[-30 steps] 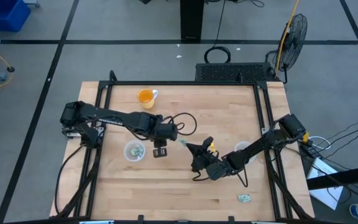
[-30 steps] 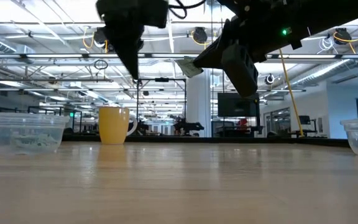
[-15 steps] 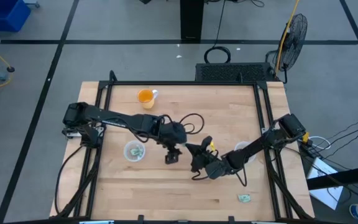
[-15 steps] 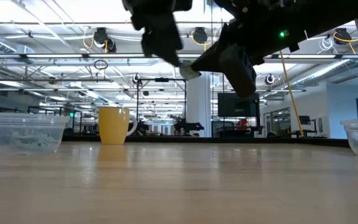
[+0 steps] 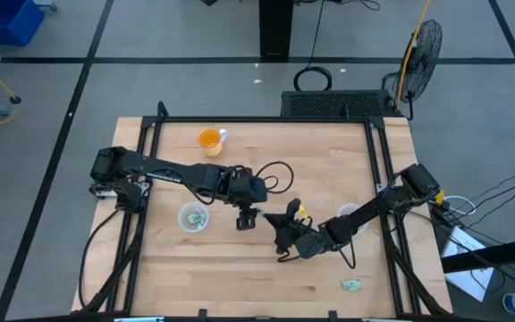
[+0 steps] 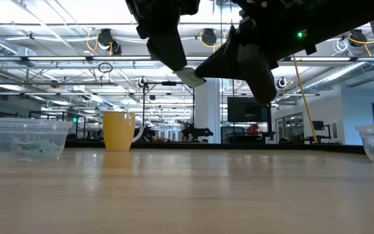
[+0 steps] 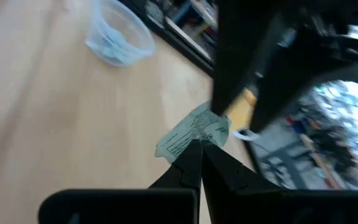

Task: Pick and place items into bin
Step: Put the stevia packet into the left transparent bin

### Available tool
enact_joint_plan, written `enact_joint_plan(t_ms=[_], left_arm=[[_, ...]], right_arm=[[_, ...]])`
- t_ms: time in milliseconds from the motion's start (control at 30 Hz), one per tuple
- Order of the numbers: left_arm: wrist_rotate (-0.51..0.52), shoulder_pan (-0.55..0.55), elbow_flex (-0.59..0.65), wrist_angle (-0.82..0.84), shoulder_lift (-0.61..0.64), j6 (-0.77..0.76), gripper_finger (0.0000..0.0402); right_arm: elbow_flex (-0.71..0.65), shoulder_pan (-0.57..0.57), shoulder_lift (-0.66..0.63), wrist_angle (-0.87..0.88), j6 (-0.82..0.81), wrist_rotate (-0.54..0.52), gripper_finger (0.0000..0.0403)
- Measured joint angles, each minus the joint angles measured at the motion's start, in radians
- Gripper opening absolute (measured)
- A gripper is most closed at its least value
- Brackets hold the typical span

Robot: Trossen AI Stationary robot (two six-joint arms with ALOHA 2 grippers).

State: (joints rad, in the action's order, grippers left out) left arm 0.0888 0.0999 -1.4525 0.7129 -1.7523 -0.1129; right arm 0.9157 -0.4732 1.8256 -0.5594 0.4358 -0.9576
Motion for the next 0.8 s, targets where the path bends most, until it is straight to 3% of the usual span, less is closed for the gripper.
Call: enact_joint_plan(t_ms=[67,267,633,800], left_arm=[[-0.002,-0.004,0.000,0.001,0.000,0.003,0.0241],[-0.105,-0.008,0.000,-0.019,0.000,0.003,0.0241],[-0.090,-0.020,0.000,-0.025,0.000,0.006,0.0241],[-0.100,-0.023,0.000,-0.026,0.000,0.025,0.0241]], right_arm=[[0.000,0.000,0.000,0.005,-0.015,0.024,0.0000],[0.000,0.003,0.000,0.003,0.027,-0.045,0.0000],[0.000,-0.003,0.000,-0.126,0.162,-0.007,0.0000],[0.000,-0.010,0.000,-0.125,0.180,-0.037,0.0000]])
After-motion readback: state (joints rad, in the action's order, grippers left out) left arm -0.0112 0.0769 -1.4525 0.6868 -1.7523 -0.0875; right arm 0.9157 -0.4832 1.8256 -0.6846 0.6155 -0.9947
